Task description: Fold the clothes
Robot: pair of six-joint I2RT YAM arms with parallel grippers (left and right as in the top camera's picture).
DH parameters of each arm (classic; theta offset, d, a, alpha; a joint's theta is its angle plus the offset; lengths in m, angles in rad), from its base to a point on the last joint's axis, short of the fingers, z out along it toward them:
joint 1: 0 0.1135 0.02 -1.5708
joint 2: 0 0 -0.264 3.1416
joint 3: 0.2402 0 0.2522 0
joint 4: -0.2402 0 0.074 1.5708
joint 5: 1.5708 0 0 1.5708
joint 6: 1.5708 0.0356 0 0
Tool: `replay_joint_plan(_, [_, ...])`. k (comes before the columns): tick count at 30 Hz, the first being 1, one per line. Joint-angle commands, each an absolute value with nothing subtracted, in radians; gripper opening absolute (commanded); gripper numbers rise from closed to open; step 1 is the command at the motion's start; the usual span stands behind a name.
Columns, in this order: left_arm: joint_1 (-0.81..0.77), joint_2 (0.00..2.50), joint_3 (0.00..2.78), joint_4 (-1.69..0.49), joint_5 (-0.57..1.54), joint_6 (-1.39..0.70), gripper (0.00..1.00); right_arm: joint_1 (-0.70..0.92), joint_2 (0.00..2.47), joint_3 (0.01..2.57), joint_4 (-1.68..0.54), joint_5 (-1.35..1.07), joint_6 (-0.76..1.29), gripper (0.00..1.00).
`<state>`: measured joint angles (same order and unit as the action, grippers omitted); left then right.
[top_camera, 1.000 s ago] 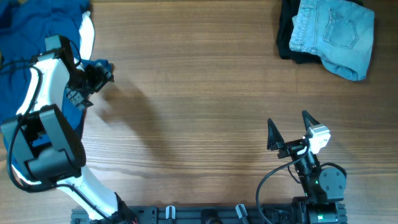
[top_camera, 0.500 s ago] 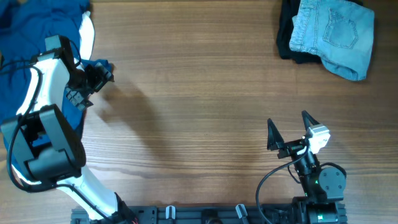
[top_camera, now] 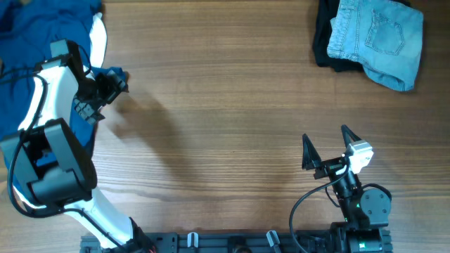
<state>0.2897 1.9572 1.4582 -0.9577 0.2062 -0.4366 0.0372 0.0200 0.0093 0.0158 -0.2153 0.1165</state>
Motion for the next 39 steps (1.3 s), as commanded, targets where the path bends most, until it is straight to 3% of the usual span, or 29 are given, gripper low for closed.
replay_joint_plan(1, [0.258, 1.831, 1.472, -0.957, 0.207, -0.45, 1.0, 0.042, 0.005, 0.005, 0.018, -0.21, 0.134, 1.0])
replay_joint_plan(13, [0.067, 1.488, 1.472, -0.958, 0.129, -0.45, 1.0, 0.042, 0.005, 0.005, 0.018, -0.21, 0.134, 1.0])
replay_joint_plan(19, [0.053, 1.312, 1.472, -1.034, 0.129, -0.45, 1.0, 0.042, 0.005, 0.005, 0.018, -0.21, 0.134, 1.0])
replay_joint_plan(23, [0.053, 1.194, 1.472, -0.975, 0.129, -0.45, 1.0, 0.042, 0.005, 0.005, 0.018, -0.21, 0.134, 1.0])
replay_joint_plan(28, [0.053, 1.087, 1.381, -0.73, 0.13, -0.431, 1.0, 0.042, 0.005, 0.005, 0.018, -0.21, 0.134, 1.0])
replay_joint_plan(35, [0.058, 0.842, 0.872, -0.146, 0.133, -0.426, 1.0, 0.042, 0.005, 0.005, 0.018, -0.21, 0.134, 1.0])
replay_joint_plan(39, [0.068, 0.691, 0.582, 0.07, 0.132, -0.423, 1.0, 0.042, 0.005, 0.005, 0.018, -0.21, 0.134, 1.0])
